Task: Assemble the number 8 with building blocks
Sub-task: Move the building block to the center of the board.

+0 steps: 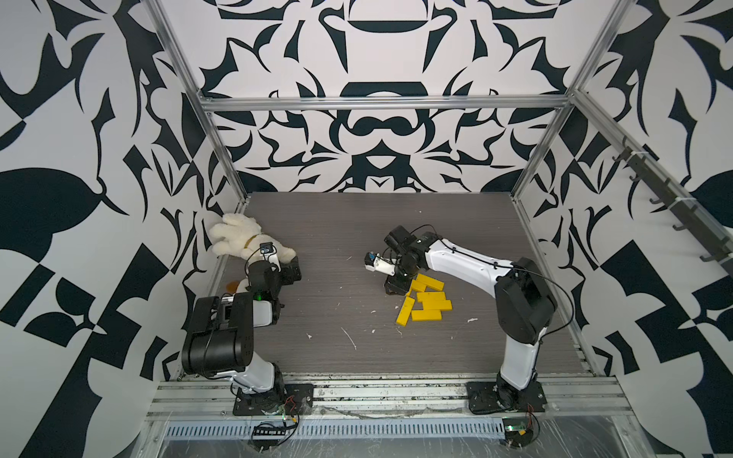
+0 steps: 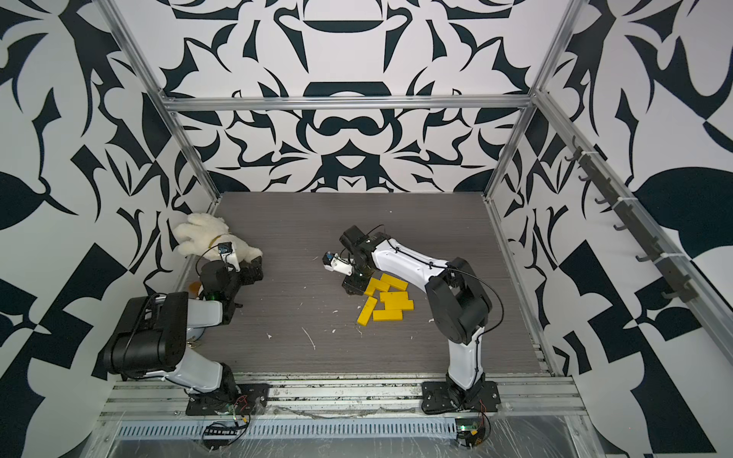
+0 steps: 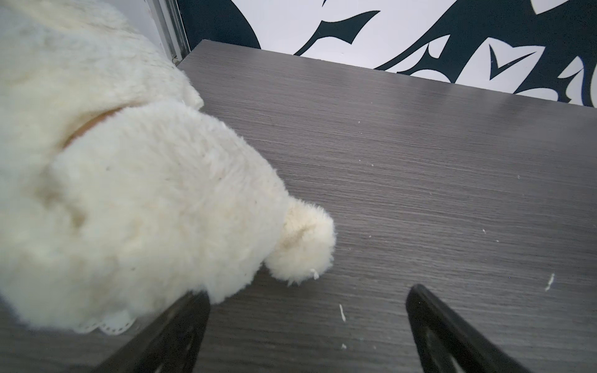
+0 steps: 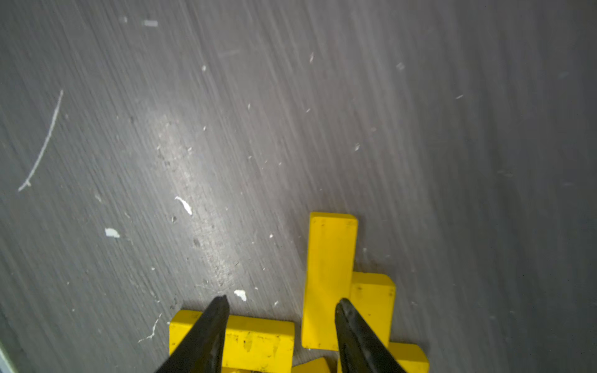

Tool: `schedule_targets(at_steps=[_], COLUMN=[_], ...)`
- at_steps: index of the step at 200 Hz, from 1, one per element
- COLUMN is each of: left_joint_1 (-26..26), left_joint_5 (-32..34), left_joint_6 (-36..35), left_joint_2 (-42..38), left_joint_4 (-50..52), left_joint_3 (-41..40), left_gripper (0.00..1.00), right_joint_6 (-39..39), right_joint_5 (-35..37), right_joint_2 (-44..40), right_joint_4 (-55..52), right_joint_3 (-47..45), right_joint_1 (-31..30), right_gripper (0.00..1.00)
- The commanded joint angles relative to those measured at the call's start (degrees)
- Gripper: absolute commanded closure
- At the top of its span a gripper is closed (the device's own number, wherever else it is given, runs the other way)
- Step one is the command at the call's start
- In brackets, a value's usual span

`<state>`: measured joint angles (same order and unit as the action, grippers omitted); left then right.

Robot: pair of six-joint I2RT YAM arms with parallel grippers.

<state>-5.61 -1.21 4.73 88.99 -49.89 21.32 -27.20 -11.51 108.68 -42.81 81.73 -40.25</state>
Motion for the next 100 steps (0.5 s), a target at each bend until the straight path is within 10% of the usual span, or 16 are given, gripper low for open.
schedule_targets(at_steps=[1, 100], left_joint_1=[0.1, 0.1], left_joint_5=[0.6, 0.6], left_joint_6=[0.4, 0.3], left_joint_2=[-0.6, -0.6], left_joint_4=[0.5, 0.5], left_joint_3=[1.0, 1.0], left_gripper=[0.0, 0.01], right_joint_6=[-1.5, -3.5], right_joint_5=[-3.7, -0.2], right_joint_2=[-2.0, 7.2], right_joint_4=[-3.2, -1.5], right_joint_3=[0.8, 6.3], right_joint_1=[0.1, 1.3], right_gripper=[0.45, 0.44])
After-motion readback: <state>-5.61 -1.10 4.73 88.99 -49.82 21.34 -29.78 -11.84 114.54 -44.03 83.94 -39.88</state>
